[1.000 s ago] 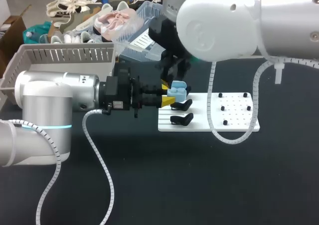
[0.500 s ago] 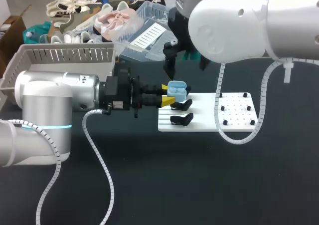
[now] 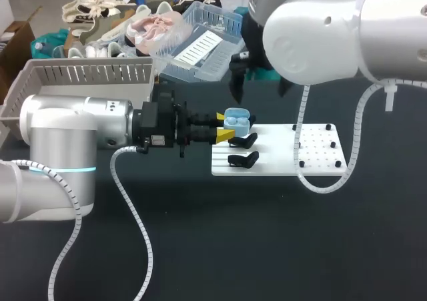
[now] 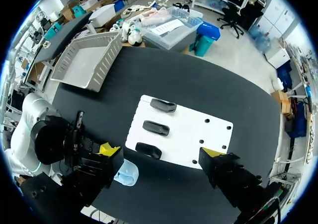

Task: Pick up each earbud case from the left stands, insert the matching earbuds, close the lid, and place the case in the box.

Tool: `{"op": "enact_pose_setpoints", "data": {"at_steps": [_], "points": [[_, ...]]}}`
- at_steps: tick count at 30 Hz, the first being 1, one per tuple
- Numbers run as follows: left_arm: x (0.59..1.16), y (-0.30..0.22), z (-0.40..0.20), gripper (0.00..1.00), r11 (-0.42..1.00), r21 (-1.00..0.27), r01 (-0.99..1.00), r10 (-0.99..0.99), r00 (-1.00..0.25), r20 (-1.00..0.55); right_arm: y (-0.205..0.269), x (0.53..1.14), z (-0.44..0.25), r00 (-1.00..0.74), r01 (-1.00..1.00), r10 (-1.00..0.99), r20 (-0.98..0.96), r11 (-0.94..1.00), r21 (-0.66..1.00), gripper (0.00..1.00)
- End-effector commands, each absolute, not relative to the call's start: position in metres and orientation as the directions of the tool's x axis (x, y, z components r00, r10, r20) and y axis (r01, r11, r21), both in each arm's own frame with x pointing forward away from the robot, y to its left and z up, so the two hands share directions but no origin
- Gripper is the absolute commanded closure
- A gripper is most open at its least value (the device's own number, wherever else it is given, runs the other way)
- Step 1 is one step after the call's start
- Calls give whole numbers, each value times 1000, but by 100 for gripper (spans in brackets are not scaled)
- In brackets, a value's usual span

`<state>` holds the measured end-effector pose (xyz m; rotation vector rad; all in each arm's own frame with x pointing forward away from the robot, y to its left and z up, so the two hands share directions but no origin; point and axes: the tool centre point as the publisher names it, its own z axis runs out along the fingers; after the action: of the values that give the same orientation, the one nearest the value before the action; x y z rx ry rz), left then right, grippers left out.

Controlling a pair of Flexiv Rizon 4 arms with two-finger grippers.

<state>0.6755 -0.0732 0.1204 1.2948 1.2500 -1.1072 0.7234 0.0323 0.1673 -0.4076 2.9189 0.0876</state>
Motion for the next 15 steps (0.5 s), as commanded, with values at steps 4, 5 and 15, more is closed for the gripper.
{"op": "enact_pose_setpoints", "data": {"at_steps": [4,5,15], "points": [[675,-74,120,100,19,56,998,101,54,-993,34,736,152,-954,-264,-257,-156,964,26,0],[675,-74,120,100,19,56,998,101,54,-993,34,735,151,-954,-265,-258,-154,964,25,0],[675,-74,120,100,19,56,998,101,54,-993,29,711,160,-948,-289,-284,-144,957,18,0]]}}
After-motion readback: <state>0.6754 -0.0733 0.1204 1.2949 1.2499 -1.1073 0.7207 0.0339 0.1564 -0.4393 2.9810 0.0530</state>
